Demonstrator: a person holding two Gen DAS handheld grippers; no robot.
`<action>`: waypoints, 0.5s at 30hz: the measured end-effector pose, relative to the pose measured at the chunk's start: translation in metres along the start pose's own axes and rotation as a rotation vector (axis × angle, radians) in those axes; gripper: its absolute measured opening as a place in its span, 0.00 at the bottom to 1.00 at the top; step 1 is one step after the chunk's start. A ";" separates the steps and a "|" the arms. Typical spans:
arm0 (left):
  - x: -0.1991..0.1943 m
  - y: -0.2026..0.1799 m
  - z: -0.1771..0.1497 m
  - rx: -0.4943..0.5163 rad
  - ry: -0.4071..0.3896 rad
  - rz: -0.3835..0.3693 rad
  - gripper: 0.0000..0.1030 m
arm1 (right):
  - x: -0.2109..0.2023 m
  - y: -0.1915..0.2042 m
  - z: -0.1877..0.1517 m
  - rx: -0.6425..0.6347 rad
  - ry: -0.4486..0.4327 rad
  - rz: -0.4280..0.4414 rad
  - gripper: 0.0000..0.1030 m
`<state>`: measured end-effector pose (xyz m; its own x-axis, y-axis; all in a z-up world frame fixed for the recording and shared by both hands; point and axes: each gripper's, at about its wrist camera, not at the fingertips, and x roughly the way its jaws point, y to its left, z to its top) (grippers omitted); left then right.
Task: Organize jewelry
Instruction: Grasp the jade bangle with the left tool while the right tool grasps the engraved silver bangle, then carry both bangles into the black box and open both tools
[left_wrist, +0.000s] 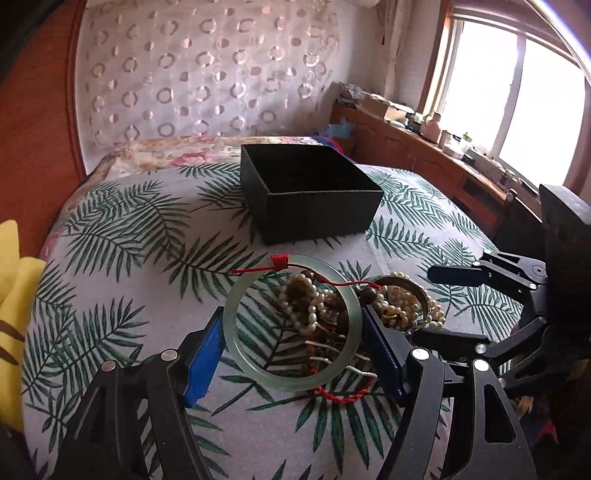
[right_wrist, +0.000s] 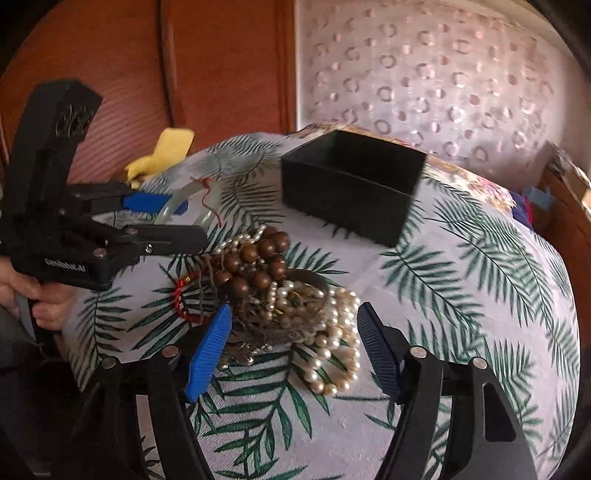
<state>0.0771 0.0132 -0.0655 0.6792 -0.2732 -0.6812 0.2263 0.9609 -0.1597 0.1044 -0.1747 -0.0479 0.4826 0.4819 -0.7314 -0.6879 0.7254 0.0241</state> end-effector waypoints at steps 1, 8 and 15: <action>0.000 0.001 0.000 -0.003 0.000 0.000 0.66 | 0.004 0.002 0.002 -0.018 0.013 0.001 0.71; 0.000 0.005 0.000 -0.012 0.004 0.001 0.66 | 0.023 0.008 0.010 -0.099 0.074 -0.010 0.71; -0.001 0.005 0.000 -0.009 0.001 0.001 0.67 | 0.017 0.005 0.013 -0.112 0.079 -0.004 0.58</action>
<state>0.0775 0.0180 -0.0661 0.6784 -0.2721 -0.6824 0.2190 0.9616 -0.1657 0.1161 -0.1565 -0.0510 0.4441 0.4362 -0.7826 -0.7447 0.6654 -0.0517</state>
